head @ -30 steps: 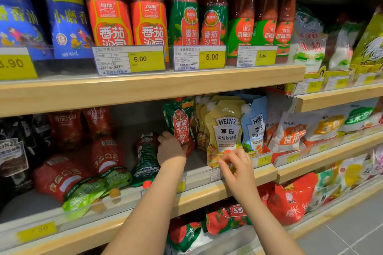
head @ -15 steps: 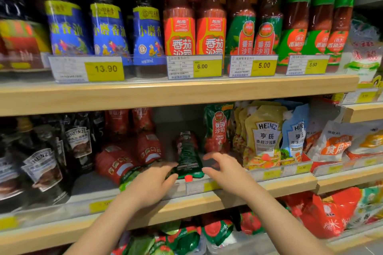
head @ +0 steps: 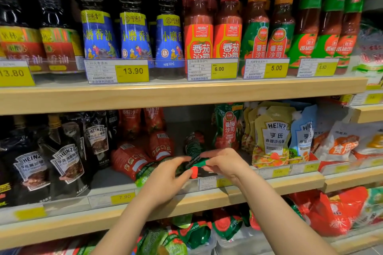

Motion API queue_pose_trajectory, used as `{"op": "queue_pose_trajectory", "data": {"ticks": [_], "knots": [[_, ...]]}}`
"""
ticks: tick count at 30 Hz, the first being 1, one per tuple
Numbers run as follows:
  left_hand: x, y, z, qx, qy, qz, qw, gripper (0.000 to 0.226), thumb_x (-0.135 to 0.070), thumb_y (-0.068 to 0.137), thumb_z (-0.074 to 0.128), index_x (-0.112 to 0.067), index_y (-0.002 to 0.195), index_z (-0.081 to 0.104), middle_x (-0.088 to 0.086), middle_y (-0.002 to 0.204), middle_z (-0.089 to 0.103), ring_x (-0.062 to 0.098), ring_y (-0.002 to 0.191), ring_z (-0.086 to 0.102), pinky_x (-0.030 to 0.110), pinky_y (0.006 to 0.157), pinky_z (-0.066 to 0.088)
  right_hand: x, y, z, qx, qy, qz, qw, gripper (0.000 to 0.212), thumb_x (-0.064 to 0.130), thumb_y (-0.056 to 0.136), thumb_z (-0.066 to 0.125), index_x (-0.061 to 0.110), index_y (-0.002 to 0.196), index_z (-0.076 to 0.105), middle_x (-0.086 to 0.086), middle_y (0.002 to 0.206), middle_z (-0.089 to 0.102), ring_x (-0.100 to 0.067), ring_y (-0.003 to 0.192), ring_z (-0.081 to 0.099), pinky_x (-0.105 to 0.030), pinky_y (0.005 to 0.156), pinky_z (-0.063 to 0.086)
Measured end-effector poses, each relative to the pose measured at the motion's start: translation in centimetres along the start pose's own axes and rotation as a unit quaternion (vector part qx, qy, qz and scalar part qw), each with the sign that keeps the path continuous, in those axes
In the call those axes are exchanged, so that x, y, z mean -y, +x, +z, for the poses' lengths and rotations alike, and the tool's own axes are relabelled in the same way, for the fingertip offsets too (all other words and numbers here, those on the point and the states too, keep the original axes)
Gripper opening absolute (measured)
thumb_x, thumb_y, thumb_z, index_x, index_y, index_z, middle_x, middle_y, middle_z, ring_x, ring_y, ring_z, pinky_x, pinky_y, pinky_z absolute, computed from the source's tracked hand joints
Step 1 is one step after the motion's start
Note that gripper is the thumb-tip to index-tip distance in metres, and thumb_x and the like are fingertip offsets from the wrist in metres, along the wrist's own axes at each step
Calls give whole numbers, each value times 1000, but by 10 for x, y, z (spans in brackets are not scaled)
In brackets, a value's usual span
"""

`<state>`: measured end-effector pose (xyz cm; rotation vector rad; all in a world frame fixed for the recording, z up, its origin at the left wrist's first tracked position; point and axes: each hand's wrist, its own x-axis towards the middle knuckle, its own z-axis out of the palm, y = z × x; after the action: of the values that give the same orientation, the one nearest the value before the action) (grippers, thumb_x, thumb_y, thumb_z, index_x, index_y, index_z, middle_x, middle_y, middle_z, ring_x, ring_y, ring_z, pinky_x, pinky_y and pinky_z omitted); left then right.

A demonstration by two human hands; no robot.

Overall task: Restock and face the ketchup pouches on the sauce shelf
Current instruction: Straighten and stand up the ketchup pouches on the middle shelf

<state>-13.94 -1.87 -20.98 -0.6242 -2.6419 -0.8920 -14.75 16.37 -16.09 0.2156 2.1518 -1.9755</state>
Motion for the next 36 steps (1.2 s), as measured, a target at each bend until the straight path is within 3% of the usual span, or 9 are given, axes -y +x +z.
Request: {"op": "queue_pose_trajectory", "data": {"ticks": [4, 10, 13, 17, 20, 23, 29, 32, 36], "knots": [[-4, -18, -2, -48, -85, 40, 994, 64, -59, 69, 65, -42, 128, 46, -32, 127, 46, -16, 118, 40, 2, 96, 29, 0, -21, -13, 40, 188, -26, 981, 24, -16, 84, 47, -8, 101, 62, -22, 95, 66, -24, 83, 68, -21, 66, 59], [-28, -1, 5, -192, -132, 54, 971, 22, -24, 86, 62, -30, 108, 62, -21, 101, 67, -5, 95, 61, 23, 83, 51, 11, -41, -23, 102, 275, -110, 950, 22, -5, 85, 54, 5, 98, 68, -16, 94, 73, -19, 90, 71, -20, 68, 57], [-34, 14, -3, -230, -136, 9, 963, 17, -35, 86, 59, -26, 97, 68, -20, 80, 68, 0, 77, 65, 26, 66, 54, 6, -39, -20, 36, 126, -205, 970, 39, 7, 83, 63, 17, 120, 57, -7, 107, 68, -11, 95, 68, -20, 75, 56], [-35, 39, -14, -173, -161, -49, 971, 15, -33, 88, 58, -24, 98, 64, -6, 80, 71, 7, 68, 67, 38, 67, 58, -16, -24, -8, -84, -139, -240, 957, 67, 26, 74, 73, 25, 134, 43, 1, 122, 54, -9, 103, 57, -21, 80, 47], [-39, 51, -16, -126, -161, -57, 977, 19, -29, 89, 58, -14, 98, 63, 6, 85, 71, 17, 72, 68, 43, 70, 57, -26, -11, 3, -148, -178, -244, 942, 70, 26, 70, 77, 20, 130, 42, -2, 122, 53, -16, 110, 54, -30, 91, 46], [-44, 49, -17, -80, -149, -27, 985, 26, -28, 90, 56, -15, 112, 59, 7, 101, 70, 16, 90, 67, 33, 80, 56, -29, -5, 8, -219, -211, -246, 920, 64, 28, 68, 79, 15, 120, 44, -3, 113, 53, -22, 106, 55, -38, 89, 49], [8, -27, -29, -51, 196, 33, 979, 58, -64, 85, 32, -32, 132, 43, -4, 120, 61, 18, 110, 56, 34, 86, 48, -39, -5, 9, -231, -408, -188, 863, 55, 48, 68, 73, 17, 103, 43, -4, 102, 55, -28, 98, 58, -41, 76, 50], [40, -52, -43, -23, 247, -1, 969, 71, -73, 78, 20, -32, 126, 52, -7, 114, 64, 18, 105, 58, 34, 82, 48, -33, 1, 11, -238, -418, -177, 859, 51, 46, 70, 73, 12, 97, 46, -7, 99, 55, -31, 96, 58, -39, 74, 48], [43, -56, -41, -63, 302, 24, 951, 56, -65, 80, 30, -32, 107, 66, -10, 100, 71, 16, 89, 65, 32, 58, 52, -24, 27, 25, -226, -389, -162, 878, 56, 36, 74, 73, 9, 113, 44, -14, 108, 59, -36, 100, 59, -38, 75, 48]]}}
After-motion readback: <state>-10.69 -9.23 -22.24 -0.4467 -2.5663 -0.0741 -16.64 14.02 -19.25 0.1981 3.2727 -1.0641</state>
